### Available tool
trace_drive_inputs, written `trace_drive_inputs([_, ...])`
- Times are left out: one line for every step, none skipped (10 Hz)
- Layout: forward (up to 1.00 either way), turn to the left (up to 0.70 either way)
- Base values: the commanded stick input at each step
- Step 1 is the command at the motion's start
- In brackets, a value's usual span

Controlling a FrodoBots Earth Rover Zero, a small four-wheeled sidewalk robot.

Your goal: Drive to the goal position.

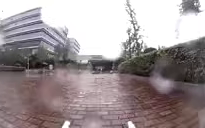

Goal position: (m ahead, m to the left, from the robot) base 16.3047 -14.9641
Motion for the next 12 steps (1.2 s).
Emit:
trace_drive_inputs([0.70,0.00])
trace_drive_inputs([0.70,0.00])
trace_drive_inputs([0.70,0.00])
trace_drive_inputs([0.70,0.00])
trace_drive_inputs([0.70,0.00])
trace_drive_inputs([0.70,0.00])
trace_drive_inputs([0.70,0.00])
trace_drive_inputs([0.70,0.00])
trace_drive_inputs([0.70,0.00])
trace_drive_inputs([0.70,0.00])
trace_drive_inputs([0.70,0.00])
trace_drive_inputs([0.70,0.00])
